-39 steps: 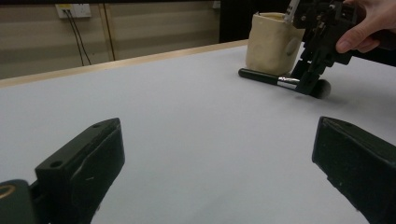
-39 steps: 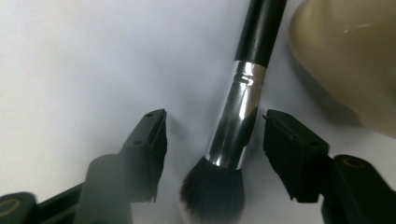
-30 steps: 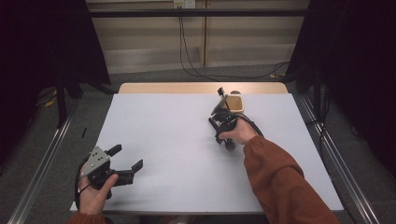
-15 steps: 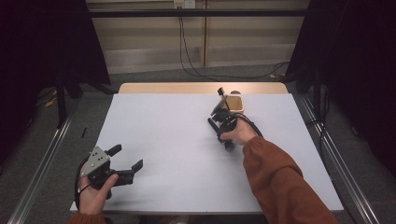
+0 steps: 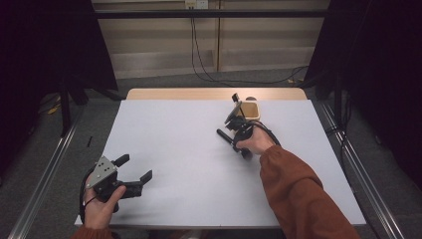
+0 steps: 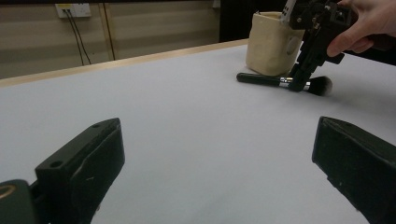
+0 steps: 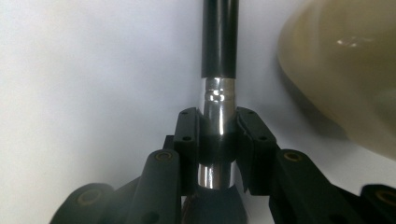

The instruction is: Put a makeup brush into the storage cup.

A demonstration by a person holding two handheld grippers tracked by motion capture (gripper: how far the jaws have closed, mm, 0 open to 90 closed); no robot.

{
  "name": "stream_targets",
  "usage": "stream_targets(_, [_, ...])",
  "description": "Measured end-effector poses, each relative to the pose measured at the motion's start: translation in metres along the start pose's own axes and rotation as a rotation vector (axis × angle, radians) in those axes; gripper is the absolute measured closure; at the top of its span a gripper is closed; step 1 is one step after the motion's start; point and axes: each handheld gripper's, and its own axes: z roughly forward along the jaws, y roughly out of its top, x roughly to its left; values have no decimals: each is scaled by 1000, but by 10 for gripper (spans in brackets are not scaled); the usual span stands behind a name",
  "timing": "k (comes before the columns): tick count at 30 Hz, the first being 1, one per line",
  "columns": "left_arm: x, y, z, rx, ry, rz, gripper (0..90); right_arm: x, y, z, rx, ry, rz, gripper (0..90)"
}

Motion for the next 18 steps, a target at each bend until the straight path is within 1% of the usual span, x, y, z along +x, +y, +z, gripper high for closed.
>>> stream_targets(3, [0, 0, 0, -1, 4, -2, 24, -1, -2, -3, -8, 8, 5, 722])
stream_targets(7, [0, 0, 0, 0, -1, 0, 24, -4, -5, -8, -36, 26, -5, 722])
stream_targets(8, [0, 0, 1, 2, -1, 3, 25, -5, -6, -10, -41, 26, -13, 722])
stream_targets(10, [0, 0, 1, 3, -2, 4, 24, -5, -8, -13, -73, 47, -34, 722])
stream_targets(12, [0, 0, 1, 3, -2, 5, 25, -6, -11, -15, -92, 58, -41, 722])
stream_targets(13, [0, 0, 1, 4, -2, 5, 25, -6, -12, -16, -102, 61, -35, 722])
stream_targets(14, [0, 0, 1, 4, -2, 5, 24, -8, -13, -16, -107, 65, -43, 722])
stream_targets(15, [0, 0, 1, 3, -2, 4, 24, -8, -14, -17, -112, 68, -30, 722])
stream_targets(17, [0, 0, 1, 4, -1, 5, 25, -10, -17, -18, -131, 75, -38, 722])
stream_targets(18, [0, 0, 1, 5, -1, 5, 24, -10, -19, -18, -141, 82, -32, 723])
